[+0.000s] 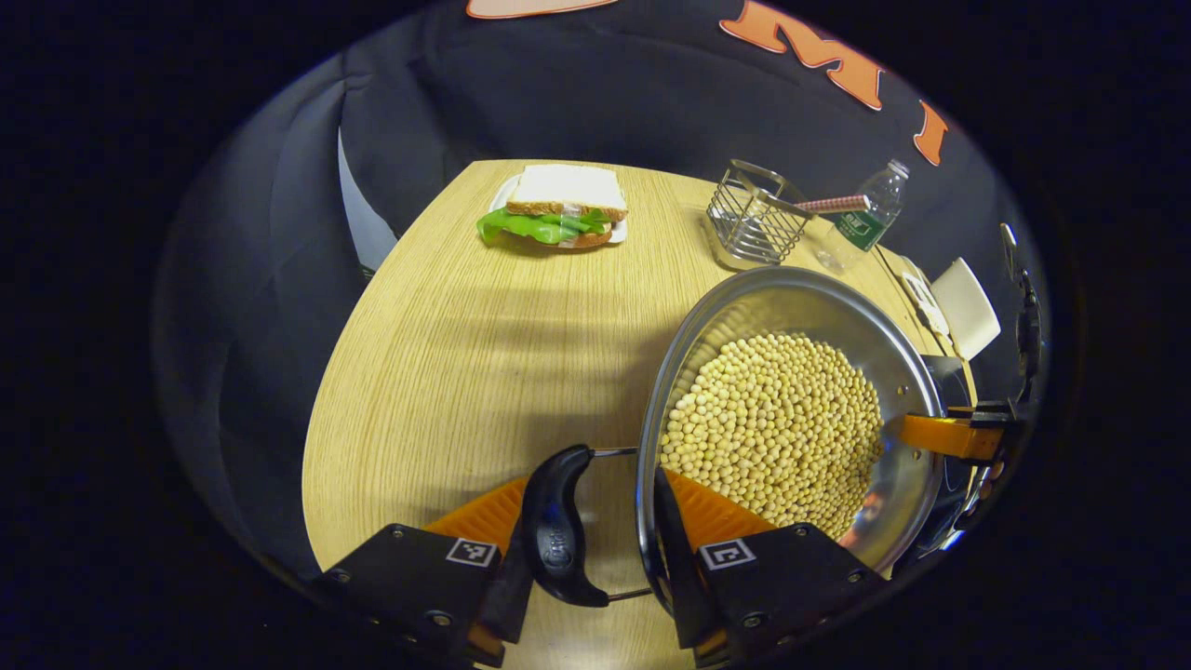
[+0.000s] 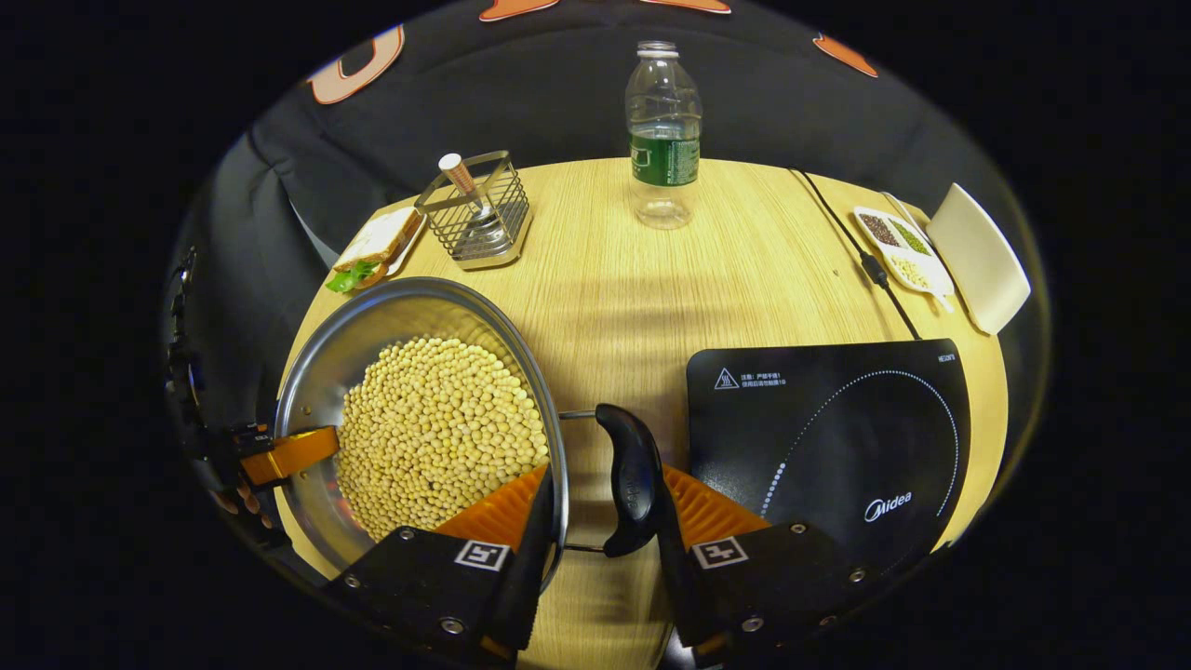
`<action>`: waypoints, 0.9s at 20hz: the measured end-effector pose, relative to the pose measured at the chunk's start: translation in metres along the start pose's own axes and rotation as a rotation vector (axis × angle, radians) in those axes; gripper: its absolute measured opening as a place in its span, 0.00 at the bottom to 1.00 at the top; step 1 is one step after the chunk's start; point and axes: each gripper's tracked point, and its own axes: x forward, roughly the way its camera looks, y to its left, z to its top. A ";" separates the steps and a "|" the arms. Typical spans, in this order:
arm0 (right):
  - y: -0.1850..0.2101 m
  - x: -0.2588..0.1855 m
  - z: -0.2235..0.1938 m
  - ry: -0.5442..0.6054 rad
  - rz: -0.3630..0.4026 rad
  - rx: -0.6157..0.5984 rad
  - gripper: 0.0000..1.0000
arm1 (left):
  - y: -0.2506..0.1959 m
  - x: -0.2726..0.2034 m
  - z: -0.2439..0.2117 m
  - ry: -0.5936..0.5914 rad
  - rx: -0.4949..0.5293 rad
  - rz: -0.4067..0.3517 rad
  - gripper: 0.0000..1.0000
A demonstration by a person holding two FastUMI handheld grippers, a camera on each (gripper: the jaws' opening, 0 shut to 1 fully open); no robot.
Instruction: First push the handle of the pot to place it horizontally, then grasp the pot with both hands and set it on the induction cooktop.
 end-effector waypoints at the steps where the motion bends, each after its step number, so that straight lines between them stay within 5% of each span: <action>1: 0.001 -0.001 0.000 0.001 0.000 0.007 0.57 | -0.001 0.000 0.002 -0.011 -0.006 0.003 0.63; 9: -0.006 -0.017 -0.019 0.017 -0.010 0.023 0.44 | -0.003 0.007 0.007 -0.028 0.002 0.039 0.58; 18: -0.034 -0.075 -0.007 -0.076 0.031 0.066 0.48 | -0.003 -0.007 0.028 -0.147 0.114 0.060 0.57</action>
